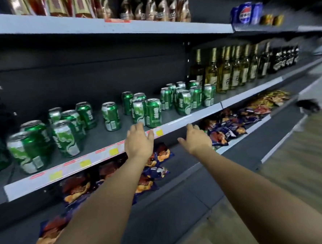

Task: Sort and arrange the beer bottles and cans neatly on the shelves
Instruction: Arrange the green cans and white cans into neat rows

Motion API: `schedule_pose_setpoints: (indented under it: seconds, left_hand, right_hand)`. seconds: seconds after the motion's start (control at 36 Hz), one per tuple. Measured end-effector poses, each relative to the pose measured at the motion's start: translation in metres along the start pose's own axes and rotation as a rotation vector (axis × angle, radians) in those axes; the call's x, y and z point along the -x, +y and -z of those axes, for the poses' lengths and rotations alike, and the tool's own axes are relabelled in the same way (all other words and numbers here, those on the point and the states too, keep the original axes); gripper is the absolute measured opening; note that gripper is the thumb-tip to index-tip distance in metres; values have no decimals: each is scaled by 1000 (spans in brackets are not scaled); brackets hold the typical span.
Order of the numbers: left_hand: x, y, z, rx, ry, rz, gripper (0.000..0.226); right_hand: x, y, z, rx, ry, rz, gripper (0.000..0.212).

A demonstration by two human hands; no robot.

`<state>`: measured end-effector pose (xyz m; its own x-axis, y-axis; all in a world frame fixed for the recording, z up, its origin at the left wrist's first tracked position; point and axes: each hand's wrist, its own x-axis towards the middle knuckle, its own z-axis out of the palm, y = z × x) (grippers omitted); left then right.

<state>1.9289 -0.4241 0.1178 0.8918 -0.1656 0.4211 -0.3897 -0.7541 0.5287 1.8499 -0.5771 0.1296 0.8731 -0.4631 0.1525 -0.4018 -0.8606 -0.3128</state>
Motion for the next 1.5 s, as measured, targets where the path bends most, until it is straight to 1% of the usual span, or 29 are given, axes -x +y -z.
schedule_pose_setpoints:
  seconds: [0.14,0.28,0.33,0.42,0.53,0.58,0.69,0.78,0.83,0.89,0.94,1.0,1.06,1.17,1.25,1.31,1.39,1.44,1.5]
  left_hand:
    - [-54,43,-44,80,-8,-40,41]
    - [-121,83,-76,120,18,-85,41]
    - [-142,99,-87,118,28,-110,40]
    - [-168,119,-104,106,57,-139,36]
    - [-196,145,-124,90,45,-169,36]
    - [-209,157,-133,67,41,-172,35]
    - [-232,177,-158,29,40,-151,33]
    - [-247,194,-178,-10,71,-123,34]
    - [-255,206,-191,-48,83,-99,35]
    - [-262,218,-204,-100,63,-63,37]
    - [-268,229,-216,-207,7,-31,43]
    - [-274,239,-226,-361,-40,-20,49]
    - [-280,249,-231,-456,-69,-17,51]
    - [-289,260,-240,-496,-124,51,46]
    - [-296,262,-247,-518,-170,129,43]
    - [-303,262,-249,-472,-143,164,43]
    - [-316,258,-247,-396,-48,195,36]
    - [-324,252,-243,-409,-19,209,30]
    - [-334,245,-239,-434,-15,215,29]
  right_hand:
    - [-60,33,16,44,43,-32,50]
    - [-132,58,40,99,110,-73,48]
    - [-157,67,46,85,138,-90,43]
    - [-189,84,50,40,186,-114,42]
    - [-228,111,57,3,257,-146,48]
    - [-250,125,62,-37,262,-166,50]
    - [-300,152,70,-113,201,-153,49]
    - [-335,171,72,-153,128,-82,63]
    - [-358,184,72,-175,68,-3,73]
    - [-380,194,70,-214,-8,82,83]
    - [-398,202,68,-238,-78,153,89]
    - [-413,207,65,-276,-109,220,80]
    - [-425,210,62,-330,-121,264,68]
    - [-444,212,58,-364,-138,299,49]
    - [-453,210,54,-371,-142,307,43]
    - [-460,206,53,-380,-122,310,41]
    - [-475,198,53,-414,-123,296,37]
    - [-485,191,55,-392,-123,290,36]
    - [-494,182,57,-358,-99,282,37]
